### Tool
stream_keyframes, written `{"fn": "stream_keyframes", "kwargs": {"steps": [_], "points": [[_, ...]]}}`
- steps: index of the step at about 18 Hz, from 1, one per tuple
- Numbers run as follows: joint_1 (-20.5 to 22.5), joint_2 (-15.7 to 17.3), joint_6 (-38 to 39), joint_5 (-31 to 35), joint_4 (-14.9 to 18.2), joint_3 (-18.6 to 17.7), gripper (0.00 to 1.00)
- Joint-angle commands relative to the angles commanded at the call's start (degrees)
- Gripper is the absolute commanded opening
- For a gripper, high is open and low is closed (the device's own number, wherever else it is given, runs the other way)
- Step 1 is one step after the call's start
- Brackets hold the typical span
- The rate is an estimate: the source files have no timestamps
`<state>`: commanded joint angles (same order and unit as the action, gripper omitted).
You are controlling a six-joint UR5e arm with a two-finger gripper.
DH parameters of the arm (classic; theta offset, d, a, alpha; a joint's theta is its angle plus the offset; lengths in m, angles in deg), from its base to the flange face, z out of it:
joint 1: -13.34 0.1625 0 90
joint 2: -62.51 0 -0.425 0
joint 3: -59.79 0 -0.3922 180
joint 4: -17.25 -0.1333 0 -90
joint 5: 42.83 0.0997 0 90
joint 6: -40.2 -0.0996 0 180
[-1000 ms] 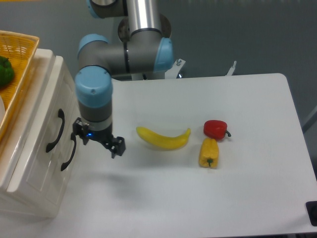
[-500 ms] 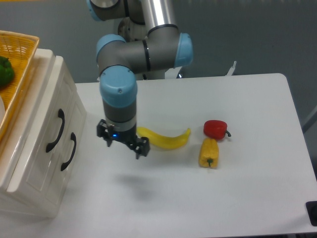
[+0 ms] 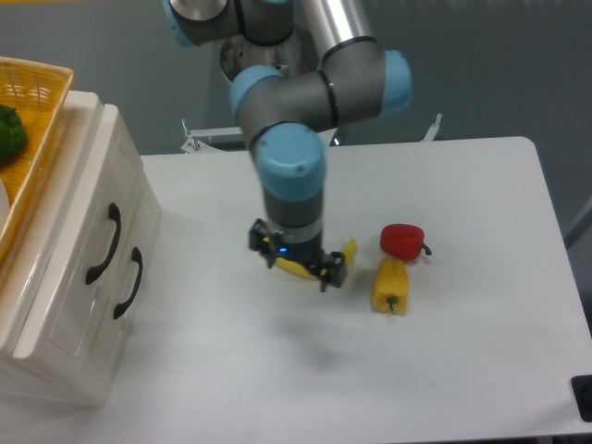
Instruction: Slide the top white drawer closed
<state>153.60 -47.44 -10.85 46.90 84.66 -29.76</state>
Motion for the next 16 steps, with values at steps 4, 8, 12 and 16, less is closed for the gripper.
{"fn": "stream_keyframes", "kwargs": {"steps": [4,8,12,16], "points": [[4.6,-0.3,-6.2,0.0,0.0,-0.1,1.00],[9.1,-0.5,-15.0,-0.1,-0.1,-0.2,1.00],[12.6,-0.1,-21.7,-0.2,-0.2,0.3,1.00],[14.4,0.3,-26.1,-0.3,0.1,-0.3,1.00]]}}
